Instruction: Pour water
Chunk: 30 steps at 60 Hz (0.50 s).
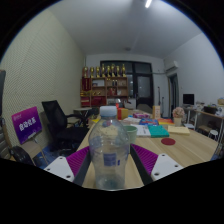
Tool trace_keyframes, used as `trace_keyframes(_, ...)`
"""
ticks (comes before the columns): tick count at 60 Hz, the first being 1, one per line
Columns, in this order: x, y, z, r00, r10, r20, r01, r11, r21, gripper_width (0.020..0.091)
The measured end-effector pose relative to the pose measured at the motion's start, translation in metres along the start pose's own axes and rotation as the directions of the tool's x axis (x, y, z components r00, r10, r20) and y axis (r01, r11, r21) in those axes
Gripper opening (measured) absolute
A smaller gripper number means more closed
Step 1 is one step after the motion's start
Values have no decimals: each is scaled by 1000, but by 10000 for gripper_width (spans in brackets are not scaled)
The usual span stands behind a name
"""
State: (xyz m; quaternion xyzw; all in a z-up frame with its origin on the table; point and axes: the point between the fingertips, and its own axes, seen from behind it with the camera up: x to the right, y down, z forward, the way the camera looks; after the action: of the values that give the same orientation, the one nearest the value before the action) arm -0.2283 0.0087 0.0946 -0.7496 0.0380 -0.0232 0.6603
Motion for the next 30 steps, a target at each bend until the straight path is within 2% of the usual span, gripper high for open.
trace_keyframes(3,5,-1,19,1000,-16,6,16,1000,13,816)
trace_keyframes(6,-1,-1,27,999,-42,14,42,999,7,620)
trace_keyframes(11,-3,-4,35,997,-73,16,72,997,34,585)
trace_keyframes(14,-5,-2,39,997,-68,20,68,997,21,543)
trace_keyframes(16,-11,2,45,998,-50,32,50,999,-6,543)
trace_keyframes(17,-5,3,51,998,-40,52,41,999,-20,511)
trace_keyframes(22,-25,1,56,990,6,140,8,995,-100,471)
trace_keyframes(26,-59,1,60,970,148,194,-112,976,-185,459)
trace_keyframes(30,-87,-17,64,914,313,258,-234,927,-293,457)
